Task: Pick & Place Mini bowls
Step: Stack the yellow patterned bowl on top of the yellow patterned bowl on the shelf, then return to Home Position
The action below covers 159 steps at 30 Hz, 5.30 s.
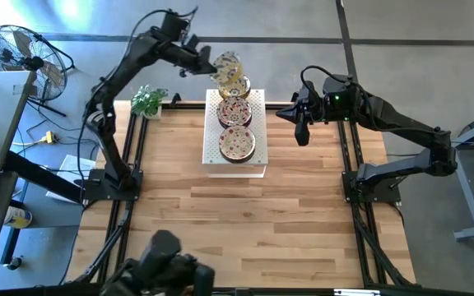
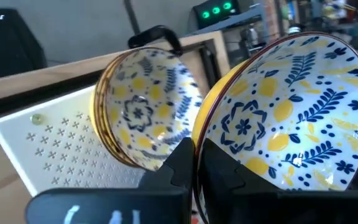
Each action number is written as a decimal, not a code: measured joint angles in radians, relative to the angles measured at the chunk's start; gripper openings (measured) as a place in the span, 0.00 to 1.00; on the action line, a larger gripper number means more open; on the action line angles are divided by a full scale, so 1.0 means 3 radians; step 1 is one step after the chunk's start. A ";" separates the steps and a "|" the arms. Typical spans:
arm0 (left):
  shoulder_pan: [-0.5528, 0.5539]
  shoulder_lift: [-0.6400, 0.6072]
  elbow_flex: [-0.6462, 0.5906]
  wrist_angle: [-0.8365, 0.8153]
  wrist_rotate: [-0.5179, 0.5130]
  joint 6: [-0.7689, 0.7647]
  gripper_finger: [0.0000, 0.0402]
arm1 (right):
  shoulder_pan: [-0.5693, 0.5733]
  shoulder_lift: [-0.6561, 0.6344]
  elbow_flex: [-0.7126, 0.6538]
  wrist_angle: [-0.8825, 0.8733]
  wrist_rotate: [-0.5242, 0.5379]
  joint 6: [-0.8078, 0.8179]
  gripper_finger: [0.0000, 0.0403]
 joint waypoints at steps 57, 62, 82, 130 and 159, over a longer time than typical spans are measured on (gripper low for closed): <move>-0.0344 0.0186 0.0001 -0.0169 -0.1210 -0.0023 0.37 | 0.0000 0.0000 0.0000 -0.0042 0.0001 -0.0064 0.00; -0.0346 0.0092 0.0001 -0.0231 -0.1158 0.0223 0.37 | 0.0000 0.0000 0.0000 -0.0040 0.0033 -0.0064 0.00; -0.1360 -0.0854 -0.1618 0.1769 -0.1479 0.1350 0.01 | -0.0024 -0.0051 -0.0699 0.1337 -0.0102 0.0120 0.00; -0.1460 -0.3301 -0.4970 0.4112 -0.1072 0.1576 0.00 | -0.0043 -0.1100 -0.2078 0.1980 0.0504 -0.0250 0.00; -0.1458 -0.5259 -0.6229 0.3624 -0.1564 0.1608 0.00 | -0.0045 -0.3202 -0.4283 0.2710 0.0890 0.0119 0.00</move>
